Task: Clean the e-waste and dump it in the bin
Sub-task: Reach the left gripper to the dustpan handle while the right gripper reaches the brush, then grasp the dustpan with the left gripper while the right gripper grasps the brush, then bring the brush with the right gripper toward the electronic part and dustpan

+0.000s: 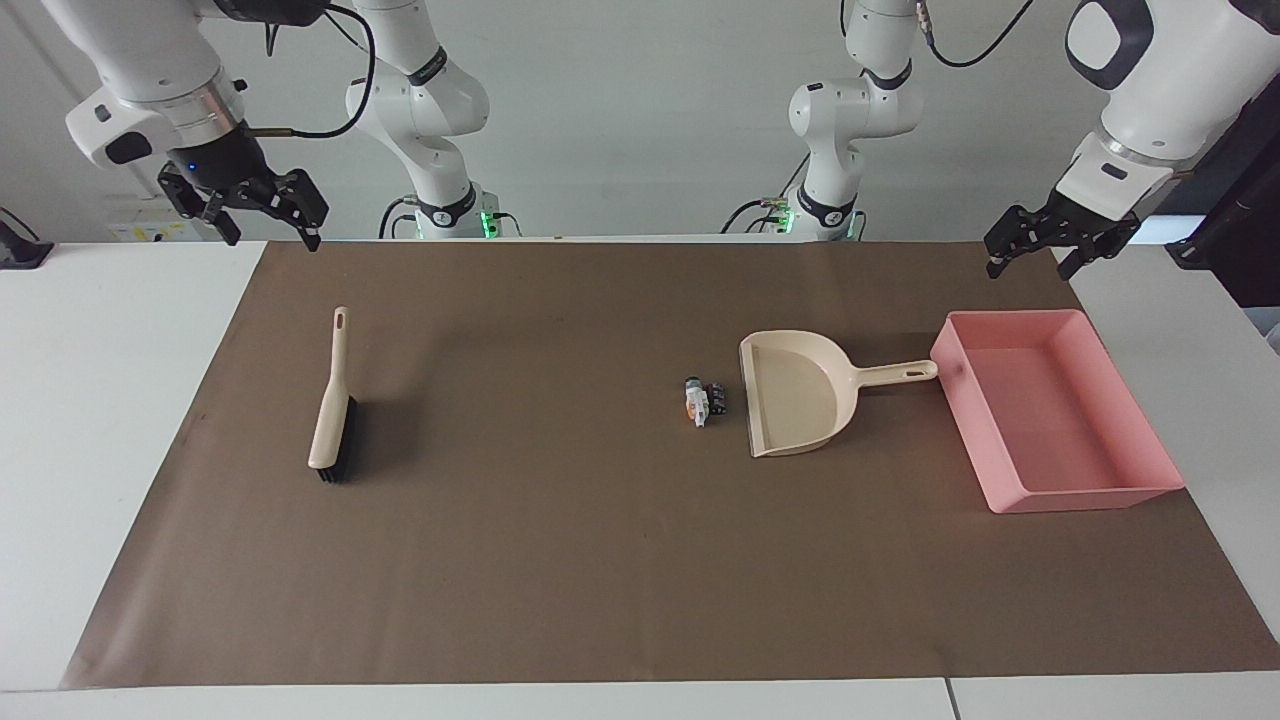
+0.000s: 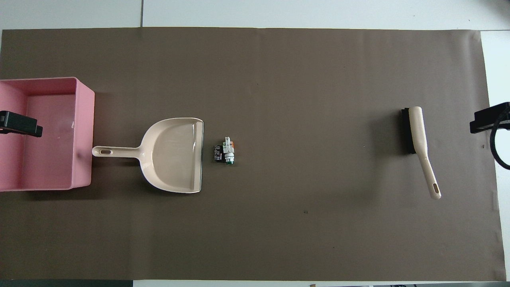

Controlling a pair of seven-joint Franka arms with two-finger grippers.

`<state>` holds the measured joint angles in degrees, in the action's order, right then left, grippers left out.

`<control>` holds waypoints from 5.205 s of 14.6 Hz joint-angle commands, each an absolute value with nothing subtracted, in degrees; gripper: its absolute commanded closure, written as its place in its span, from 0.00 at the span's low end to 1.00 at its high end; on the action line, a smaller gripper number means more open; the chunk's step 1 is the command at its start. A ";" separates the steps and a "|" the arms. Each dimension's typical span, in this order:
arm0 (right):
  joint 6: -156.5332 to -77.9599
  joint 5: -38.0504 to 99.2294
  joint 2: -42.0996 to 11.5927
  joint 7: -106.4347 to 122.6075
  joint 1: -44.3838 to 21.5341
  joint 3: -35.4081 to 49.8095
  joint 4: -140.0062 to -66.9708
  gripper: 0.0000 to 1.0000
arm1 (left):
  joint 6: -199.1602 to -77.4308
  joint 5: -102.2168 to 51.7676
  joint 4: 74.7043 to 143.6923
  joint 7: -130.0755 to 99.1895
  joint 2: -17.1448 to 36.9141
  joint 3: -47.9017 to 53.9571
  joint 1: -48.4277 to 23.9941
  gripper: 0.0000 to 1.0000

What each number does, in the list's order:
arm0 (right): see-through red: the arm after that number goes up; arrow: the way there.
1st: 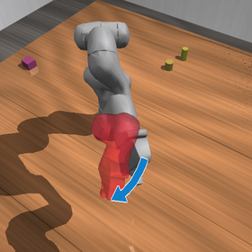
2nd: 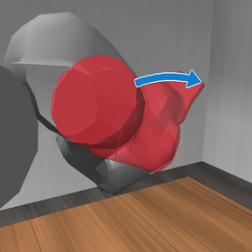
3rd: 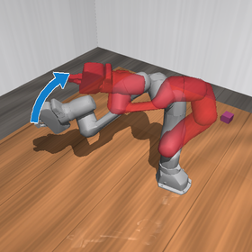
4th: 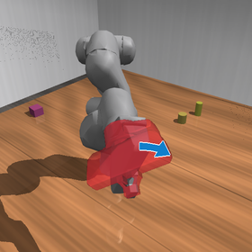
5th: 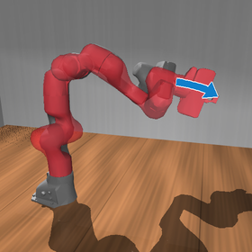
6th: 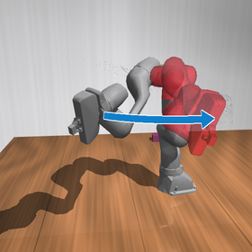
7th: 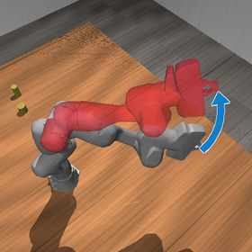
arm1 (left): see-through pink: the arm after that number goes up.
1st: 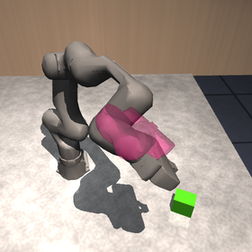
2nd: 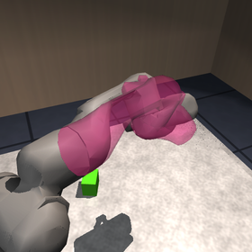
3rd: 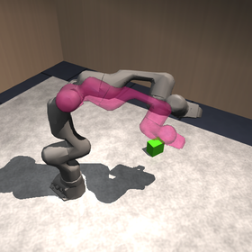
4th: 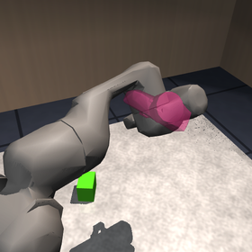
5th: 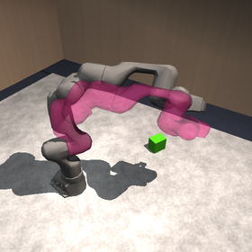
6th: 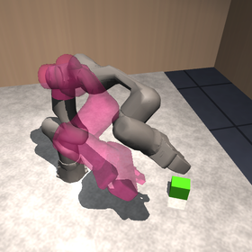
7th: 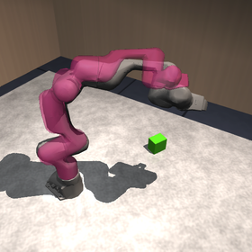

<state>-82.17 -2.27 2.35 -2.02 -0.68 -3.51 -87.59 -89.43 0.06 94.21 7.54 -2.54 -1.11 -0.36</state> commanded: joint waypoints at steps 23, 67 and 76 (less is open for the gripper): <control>-115.28 -2.29 12.40 5.27 4.04 -4.13 -128.04 0.01 | -99.12 0.97 103.96 58.58 -3.87 0.79 -7.99 0.02; -116.55 0.09 5.63 -10.60 -9.73 -2.64 -126.30 1.00 | -120.43 13.45 125.00 65.56 0.97 0.53 -13.97 1.00; -118.83 -3.16 0.70 -31.64 -33.56 -2.55 -123.22 1.00 | -114.60 26.54 121.73 61.89 1.93 0.97 -17.31 1.00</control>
<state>-118.50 -1.95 2.37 -30.63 -31.92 -2.04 -125.41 -114.50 24.99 121.67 64.23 2.03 1.13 -15.94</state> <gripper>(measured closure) 0.744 0.665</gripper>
